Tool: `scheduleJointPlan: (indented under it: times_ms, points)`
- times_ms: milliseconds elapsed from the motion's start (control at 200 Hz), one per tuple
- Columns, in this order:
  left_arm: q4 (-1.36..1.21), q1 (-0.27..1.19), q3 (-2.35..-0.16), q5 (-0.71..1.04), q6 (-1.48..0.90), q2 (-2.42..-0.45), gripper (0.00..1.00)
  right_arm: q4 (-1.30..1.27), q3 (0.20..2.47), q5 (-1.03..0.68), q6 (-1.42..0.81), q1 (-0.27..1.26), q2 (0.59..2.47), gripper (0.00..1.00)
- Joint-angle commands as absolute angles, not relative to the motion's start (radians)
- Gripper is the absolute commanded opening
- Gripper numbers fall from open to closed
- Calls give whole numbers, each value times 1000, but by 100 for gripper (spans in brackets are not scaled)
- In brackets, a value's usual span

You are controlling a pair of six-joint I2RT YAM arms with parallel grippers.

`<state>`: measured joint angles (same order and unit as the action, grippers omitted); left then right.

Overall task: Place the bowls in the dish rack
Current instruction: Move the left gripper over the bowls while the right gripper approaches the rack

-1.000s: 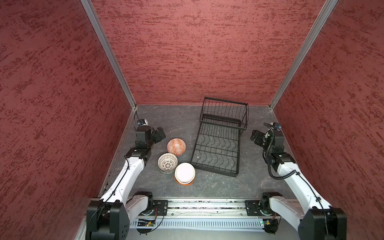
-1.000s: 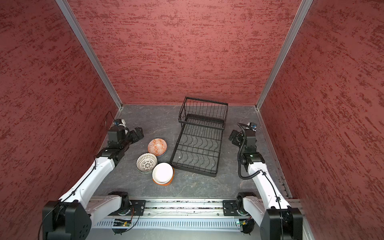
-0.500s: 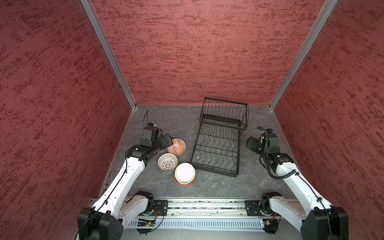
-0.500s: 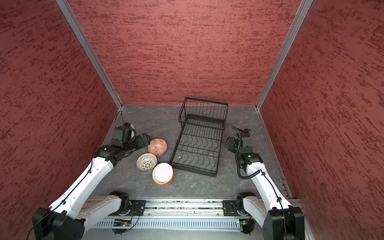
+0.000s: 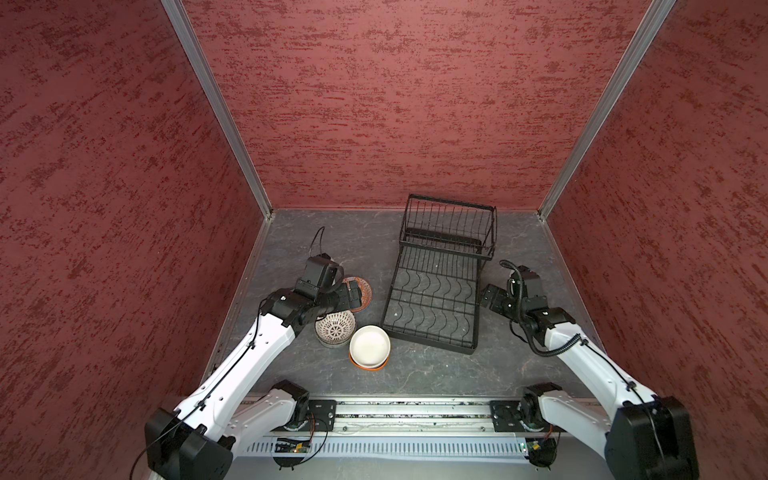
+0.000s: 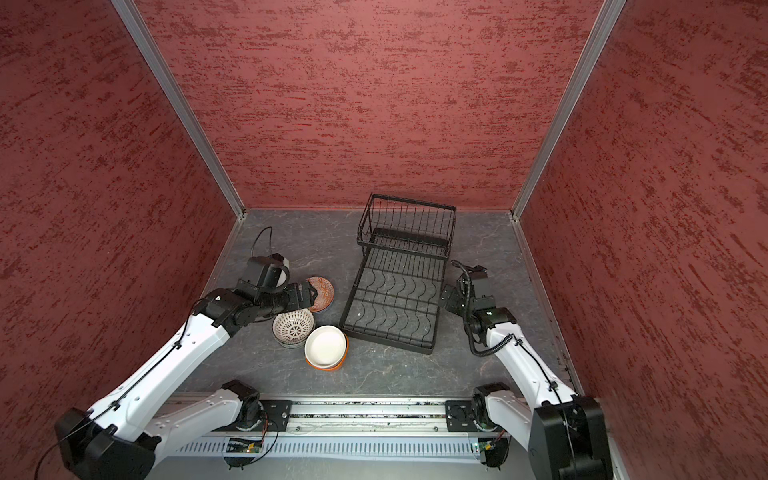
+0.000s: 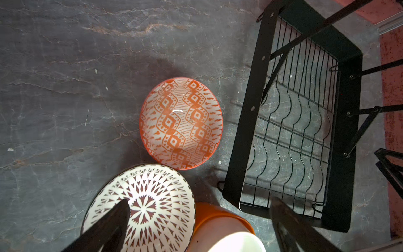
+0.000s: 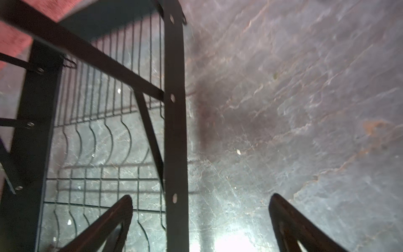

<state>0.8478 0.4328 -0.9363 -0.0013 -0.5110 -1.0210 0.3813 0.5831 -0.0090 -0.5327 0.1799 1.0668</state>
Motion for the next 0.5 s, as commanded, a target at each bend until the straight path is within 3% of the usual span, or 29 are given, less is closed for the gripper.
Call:
scheduleJointPlan:
  times_ms: [0, 496]
  points:
    - [905, 454, -964, 3, -530, -1017, 100, 334, 572, -20, -560, 193, 1102, 99]
    - [975, 527, -956, -14, -554, -1014, 99, 345, 593, 144, -539, 200, 1268, 99]
